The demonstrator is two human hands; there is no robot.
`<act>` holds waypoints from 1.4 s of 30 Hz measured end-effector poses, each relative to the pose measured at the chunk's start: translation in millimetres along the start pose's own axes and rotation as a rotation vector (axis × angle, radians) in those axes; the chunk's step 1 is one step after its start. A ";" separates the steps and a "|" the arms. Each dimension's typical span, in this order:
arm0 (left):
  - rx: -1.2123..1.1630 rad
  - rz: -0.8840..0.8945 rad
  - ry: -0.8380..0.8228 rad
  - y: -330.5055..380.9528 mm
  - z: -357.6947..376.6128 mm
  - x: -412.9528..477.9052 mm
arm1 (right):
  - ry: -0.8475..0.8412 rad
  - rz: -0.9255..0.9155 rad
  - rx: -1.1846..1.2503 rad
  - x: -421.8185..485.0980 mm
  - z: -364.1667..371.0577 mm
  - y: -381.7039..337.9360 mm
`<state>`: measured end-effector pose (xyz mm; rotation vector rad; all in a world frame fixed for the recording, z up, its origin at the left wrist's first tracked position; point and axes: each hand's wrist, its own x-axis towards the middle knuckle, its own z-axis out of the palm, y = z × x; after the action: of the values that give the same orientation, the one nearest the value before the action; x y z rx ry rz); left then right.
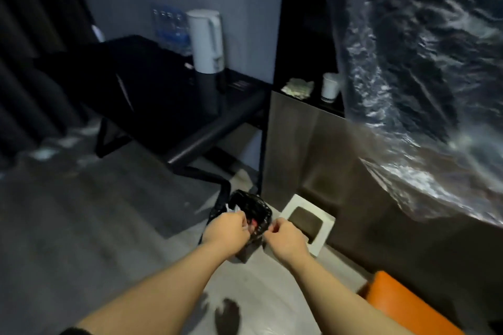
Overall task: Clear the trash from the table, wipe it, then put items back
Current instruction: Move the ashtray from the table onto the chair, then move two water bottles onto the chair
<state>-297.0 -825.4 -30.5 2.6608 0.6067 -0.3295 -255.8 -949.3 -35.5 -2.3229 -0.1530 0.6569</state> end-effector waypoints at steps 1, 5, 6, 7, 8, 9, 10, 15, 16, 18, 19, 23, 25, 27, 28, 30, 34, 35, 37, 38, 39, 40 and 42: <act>-0.015 -0.015 0.022 -22.6 -14.7 1.0 | -0.001 -0.030 -0.020 3.1 13.6 -21.2; -0.059 -0.039 0.092 -110.7 -70.4 7.5 | -0.016 -0.155 -0.093 14.9 67.2 -105.1; -0.060 -0.046 0.111 -132.1 -83.1 8.5 | -0.024 -0.185 -0.113 19.4 81.3 -125.3; -0.062 -0.057 0.130 -153.3 -95.5 9.7 | -0.027 -0.214 -0.128 24.2 95.6 -145.5; -0.061 -0.069 0.153 -173.8 -107.3 11.3 | -0.033 -0.237 -0.137 28.3 109.5 -165.7; -0.060 -0.085 0.172 -193.6 -118.2 13.3 | -0.042 -0.258 -0.144 32.2 122.8 -185.1; -0.057 -0.102 0.188 -213.0 -129.5 16.1 | -0.056 -0.280 -0.150 35.7 136.2 -204.2; -0.051 -0.161 0.238 -286.9 -180.2 37.4 | -0.113 -0.362 -0.168 54.1 187.0 -281.9; -0.044 -0.165 0.250 -297.7 -188.8 44.2 | -0.127 -0.372 -0.176 60.2 193.2 -294.2; -0.043 -0.171 0.270 -316.0 -203.4 60.2 | -0.139 -0.392 -0.201 74.8 202.9 -316.4; -0.049 -0.174 0.275 -324.1 -209.3 69.3 | -0.139 -0.401 -0.200 83.9 206.9 -327.3; -0.060 -0.184 0.283 -350.4 -230.6 109.9 | -0.161 -0.450 -0.153 123.5 222.9 -369.7; -0.071 -0.195 0.292 -365.9 -245.1 135.5 | -0.174 -0.481 -0.154 150.8 230.7 -393.4; -0.073 -0.211 0.308 -381.8 -262.7 162.5 | -0.190 -0.501 -0.148 180.3 235.4 -418.2; -0.075 -0.221 0.316 -389.6 -271.4 176.6 | -0.204 -0.502 -0.142 195.4 236.5 -430.7; -0.083 -0.242 0.318 -402.5 -288.0 203.6 | -0.228 -0.484 -0.135 223.6 237.3 -454.3; -0.110 -0.254 0.321 -416.1 -318.0 257.5 | -0.229 -0.471 -0.104 272.8 236.5 -496.1; -0.125 -0.247 0.325 -418.4 -324.5 270.9 | -0.226 -0.472 -0.103 283.5 237.0 -506.3; -0.136 -0.233 0.334 -423.6 -336.2 295.8 | -0.222 -0.470 -0.112 302.0 239.0 -524.6; -0.140 -0.226 0.336 -427.9 -341.2 308.6 | -0.221 -0.471 -0.116 310.9 241.0 -532.1; -0.151 -0.219 0.335 -432.9 -346.0 321.8 | -0.221 -0.470 -0.116 320.1 243.5 -538.9; -0.166 -0.214 0.332 -438.8 -350.9 335.7 | -0.219 -0.464 -0.114 330.2 246.4 -545.0; -0.190 -0.203 0.314 -451.4 -360.6 362.4 | -0.210 -0.433 -0.112 351.6 252.2 -557.0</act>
<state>-134.8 -166.3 36.9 2.4876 0.9579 0.0921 -36.9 -282.3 32.6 -2.2151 -0.7820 0.6787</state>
